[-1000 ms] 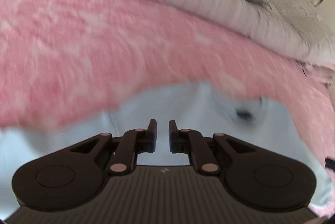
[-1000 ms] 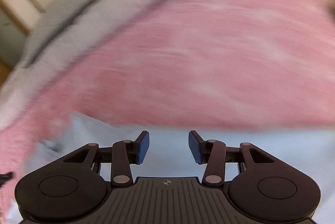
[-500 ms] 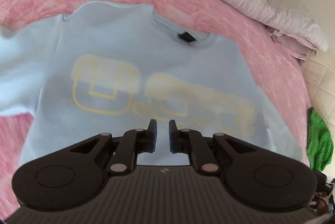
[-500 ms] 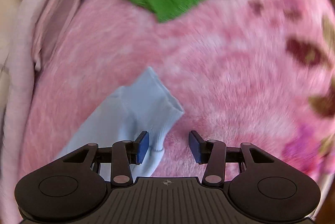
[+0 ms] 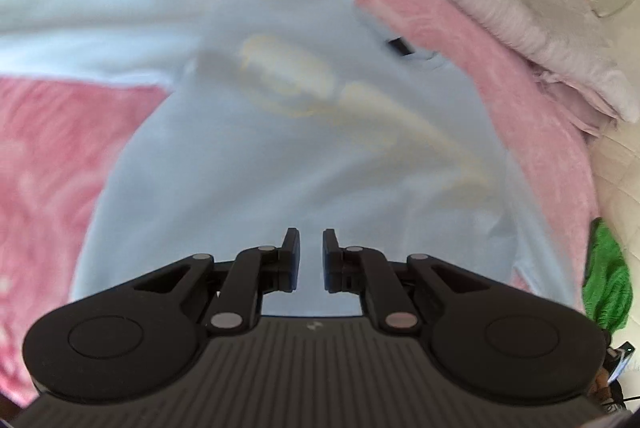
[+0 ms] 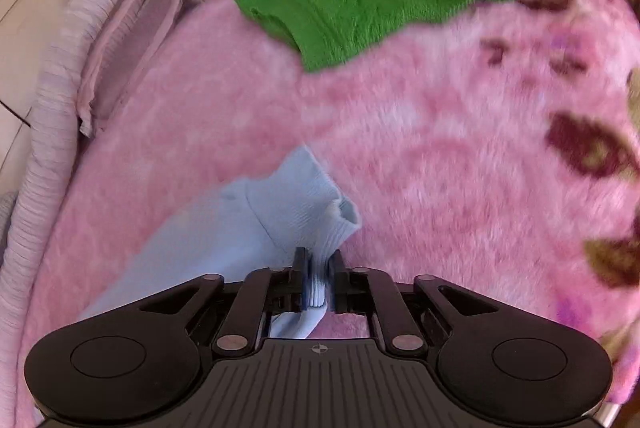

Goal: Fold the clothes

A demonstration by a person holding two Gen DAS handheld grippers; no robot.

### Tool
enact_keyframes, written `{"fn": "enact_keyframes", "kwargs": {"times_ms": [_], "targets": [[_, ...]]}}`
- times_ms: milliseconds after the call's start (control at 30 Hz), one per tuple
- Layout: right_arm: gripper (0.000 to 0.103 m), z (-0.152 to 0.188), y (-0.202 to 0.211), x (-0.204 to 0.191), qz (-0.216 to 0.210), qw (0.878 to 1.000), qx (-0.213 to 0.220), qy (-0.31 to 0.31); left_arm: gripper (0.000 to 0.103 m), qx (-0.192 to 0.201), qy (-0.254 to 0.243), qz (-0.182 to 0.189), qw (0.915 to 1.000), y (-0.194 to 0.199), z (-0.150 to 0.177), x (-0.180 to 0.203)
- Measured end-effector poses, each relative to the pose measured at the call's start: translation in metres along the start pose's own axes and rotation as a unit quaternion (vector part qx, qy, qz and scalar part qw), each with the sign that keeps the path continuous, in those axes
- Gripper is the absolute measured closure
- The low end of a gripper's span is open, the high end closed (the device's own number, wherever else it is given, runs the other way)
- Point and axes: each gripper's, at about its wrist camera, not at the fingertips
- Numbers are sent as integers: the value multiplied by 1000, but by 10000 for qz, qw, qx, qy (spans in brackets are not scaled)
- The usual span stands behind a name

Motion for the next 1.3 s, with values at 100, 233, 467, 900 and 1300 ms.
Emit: {"fn": "enact_keyframes", "kwargs": {"times_ms": [100, 233, 467, 900, 1300], "targets": [[77, 30, 18, -9, -263, 9982, -427, 320, 94, 45, 74, -224, 9997, 19, 10, -16], [64, 70, 42, -21, -612, 9904, -993, 744, 84, 118, 49, -506, 9986, 46, 20, -39], [64, 141, 83, -43, -1212, 9617, -1967, 1473, 80, 40, 357, -552, 9978, 74, 34, -94], [88, 245, 102, -83, -687, 9449, -2275, 2249, 96, -388, 1056, 143, 9936, 54, 67, -156], [61, 268, 122, -126, 251, 9075, -1778, 3797, 81, -592, 744, 303, 9950, 90, 67, -167]]}}
Point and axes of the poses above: each gripper's, at about its wrist camera, not at the fingertips, and y roughly against the way its jaws point, x to its right, z to its underside, and after that the axes turned 12 degrees about z, right-handed
